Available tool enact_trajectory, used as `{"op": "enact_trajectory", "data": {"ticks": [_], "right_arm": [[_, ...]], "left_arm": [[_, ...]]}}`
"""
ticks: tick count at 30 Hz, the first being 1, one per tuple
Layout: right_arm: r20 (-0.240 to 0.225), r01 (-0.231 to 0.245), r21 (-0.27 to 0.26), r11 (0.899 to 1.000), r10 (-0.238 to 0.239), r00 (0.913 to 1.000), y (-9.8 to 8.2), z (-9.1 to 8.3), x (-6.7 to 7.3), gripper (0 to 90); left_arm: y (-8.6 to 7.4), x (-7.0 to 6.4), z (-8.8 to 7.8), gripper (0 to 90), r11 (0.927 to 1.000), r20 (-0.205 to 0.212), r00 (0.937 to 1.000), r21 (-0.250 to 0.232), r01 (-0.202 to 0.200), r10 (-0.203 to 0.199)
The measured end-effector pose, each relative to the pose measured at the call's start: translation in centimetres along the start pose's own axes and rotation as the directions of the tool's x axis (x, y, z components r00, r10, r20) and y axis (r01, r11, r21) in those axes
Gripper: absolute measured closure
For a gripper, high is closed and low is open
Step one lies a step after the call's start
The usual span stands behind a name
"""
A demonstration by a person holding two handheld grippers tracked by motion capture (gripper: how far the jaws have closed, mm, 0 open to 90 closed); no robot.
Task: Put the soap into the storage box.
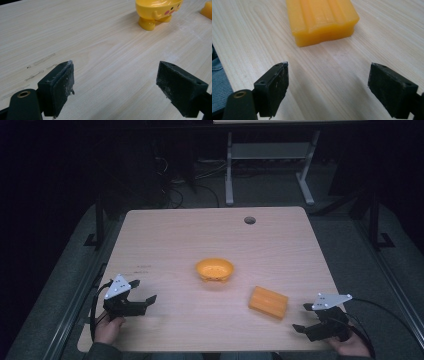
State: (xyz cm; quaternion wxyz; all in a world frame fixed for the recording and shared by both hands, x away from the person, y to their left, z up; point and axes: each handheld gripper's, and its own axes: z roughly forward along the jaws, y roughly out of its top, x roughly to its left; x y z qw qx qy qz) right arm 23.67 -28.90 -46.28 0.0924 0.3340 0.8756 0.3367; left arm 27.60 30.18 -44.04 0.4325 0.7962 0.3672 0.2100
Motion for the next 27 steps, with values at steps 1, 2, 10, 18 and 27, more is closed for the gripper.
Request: {"op": "enact_trajectory", "data": {"ticks": [1,2,10,18,27], "right_arm": [[0.000,0.002,-0.001,1.000,-0.002,1.0000,0.0,0.0,0.0,16.4],[0.000,0.002,-0.001,1.000,-0.002,1.0000,0.0,0.0,0.0,16.4],[0.006,0.017,0.014,1.000,-0.018,0.9998,0.6,0.0,0.1,16.5],[0.001,0.048,0.023,0.999,-0.048,0.9988,2.1,-0.1,0.3,16.5],[-0.013,0.061,0.043,0.997,-0.060,0.9981,3.4,-0.1,0.3,16.4]], "left_arm": [[0.0,0.0,0.0,14.1,1.0000,0.000,1.0000,0.000,0.000,0.000],[0.0,0.0,0.0,14.1,1.0000,0.000,1.0000,0.002,-0.002,0.002],[0.0,-0.1,-0.1,14.1,1.0000,0.002,1.0000,-0.001,-0.003,0.003],[0.0,-0.1,0.0,14.1,0.9999,0.000,1.0000,-0.010,0.007,-0.007],[0.0,-0.1,0.0,14.1,0.9999,0.000,1.0000,-0.010,0.009,-0.009]]}}
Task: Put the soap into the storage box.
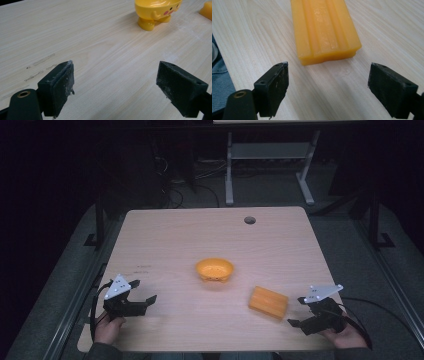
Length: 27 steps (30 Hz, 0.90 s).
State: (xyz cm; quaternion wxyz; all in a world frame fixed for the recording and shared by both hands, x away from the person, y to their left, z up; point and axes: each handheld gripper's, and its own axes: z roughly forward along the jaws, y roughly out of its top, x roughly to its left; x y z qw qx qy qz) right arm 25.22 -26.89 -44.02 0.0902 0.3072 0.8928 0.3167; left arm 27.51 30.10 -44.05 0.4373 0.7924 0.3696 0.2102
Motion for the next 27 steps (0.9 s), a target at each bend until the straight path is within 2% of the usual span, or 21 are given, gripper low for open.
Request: {"op": "enact_trajectory", "data": {"ticks": [7,13,27], "right_arm": [[-0.010,0.026,0.018,0.999,-0.026,0.9996,1.1,0.2,-0.1,16.4],[-0.014,0.057,0.021,0.998,-0.057,0.9983,2.3,0.4,0.1,16.3],[-0.048,0.088,0.055,0.995,-0.086,0.9952,4.9,1.9,0.4,14.8]], "left_arm": [[0.0,-0.1,0.0,14.1,0.9999,0.003,0.9999,0.009,-0.012,0.012],[0.0,0.0,0.0,14.1,1.0000,0.000,1.0000,0.003,-0.002,0.002],[0.0,0.1,-0.2,14.1,1.0000,-0.001,1.0000,0.002,0.004,-0.004]]}}
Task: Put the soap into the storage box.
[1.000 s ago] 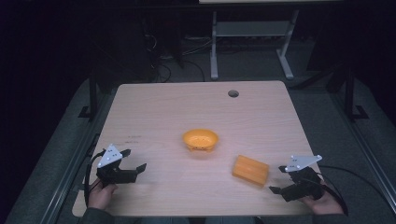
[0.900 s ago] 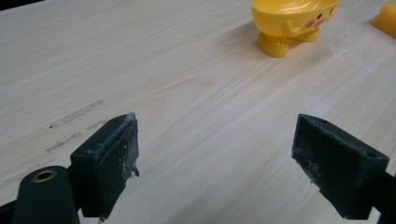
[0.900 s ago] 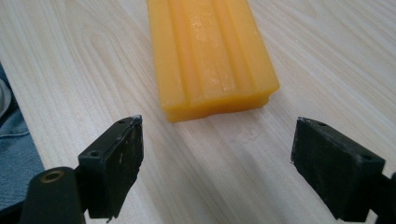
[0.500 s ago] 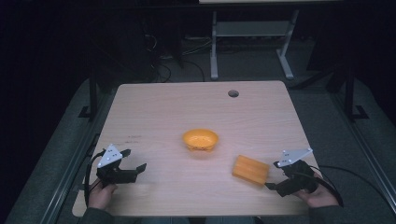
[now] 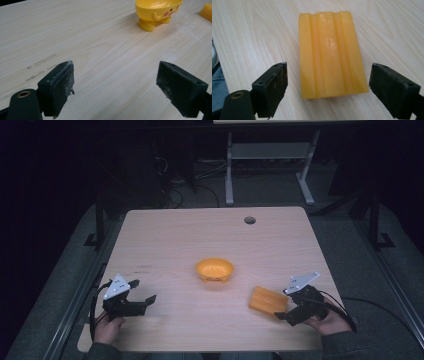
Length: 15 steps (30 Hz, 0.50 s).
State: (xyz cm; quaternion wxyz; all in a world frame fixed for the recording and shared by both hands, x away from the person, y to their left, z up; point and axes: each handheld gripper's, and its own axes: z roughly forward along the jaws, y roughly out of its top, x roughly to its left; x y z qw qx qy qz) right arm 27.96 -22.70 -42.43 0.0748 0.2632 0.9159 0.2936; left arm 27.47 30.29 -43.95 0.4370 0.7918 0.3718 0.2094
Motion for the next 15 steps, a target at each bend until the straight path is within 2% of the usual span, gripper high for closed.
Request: {"op": "enact_trajectory", "data": {"ticks": [10,15], "right_arm": [[-0.009,0.066,0.049,0.997,-0.065,0.9978,1.6,1.5,-0.3,14.8],[-0.019,0.075,0.057,0.996,-0.074,0.9971,2.0,2.1,-0.4,14.8]], "left_arm": [[0.0,0.0,0.0,14.1,0.9999,0.001,1.0000,-0.011,0.008,-0.008],[0.0,0.0,0.0,14.1,0.9999,0.002,1.0000,-0.012,0.008,-0.008]]}}
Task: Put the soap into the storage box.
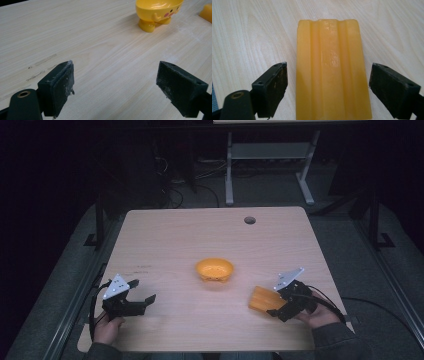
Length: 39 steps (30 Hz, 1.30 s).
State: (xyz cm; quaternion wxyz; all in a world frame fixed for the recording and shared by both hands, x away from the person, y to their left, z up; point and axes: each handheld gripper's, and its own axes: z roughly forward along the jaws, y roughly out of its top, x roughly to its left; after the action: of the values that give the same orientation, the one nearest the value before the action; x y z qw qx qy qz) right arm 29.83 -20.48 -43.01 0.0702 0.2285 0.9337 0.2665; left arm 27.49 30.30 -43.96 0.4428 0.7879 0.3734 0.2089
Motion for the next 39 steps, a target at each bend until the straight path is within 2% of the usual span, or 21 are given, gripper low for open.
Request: {"op": "enact_trajectory", "data": {"ticks": [9,17,33,39], "right_arm": [[-0.001,0.026,0.037,0.999,-0.026,0.9997,0.7,1.2,-0.2,14.5],[-0.016,0.026,0.071,0.997,-0.025,0.9996,1.0,2.3,-0.3,14.6],[-0.011,0.042,0.111,0.993,-0.041,0.9991,1.3,3.3,-0.5,15.7],[-0.020,0.043,0.111,0.993,-0.041,0.9990,1.4,3.5,-0.5,18.2]], "left_arm": [[0.0,0.0,0.0,14.1,1.0000,0.001,1.0000,0.000,-0.002,0.002],[0.0,0.0,0.0,14.1,1.0000,0.001,1.0000,0.001,-0.001,0.001],[0.0,0.1,-0.1,14.1,1.0000,0.000,1.0000,0.006,-0.006,0.006],[0.0,0.1,-0.1,14.1,1.0000,0.001,1.0000,0.004,-0.006,0.006]]}}
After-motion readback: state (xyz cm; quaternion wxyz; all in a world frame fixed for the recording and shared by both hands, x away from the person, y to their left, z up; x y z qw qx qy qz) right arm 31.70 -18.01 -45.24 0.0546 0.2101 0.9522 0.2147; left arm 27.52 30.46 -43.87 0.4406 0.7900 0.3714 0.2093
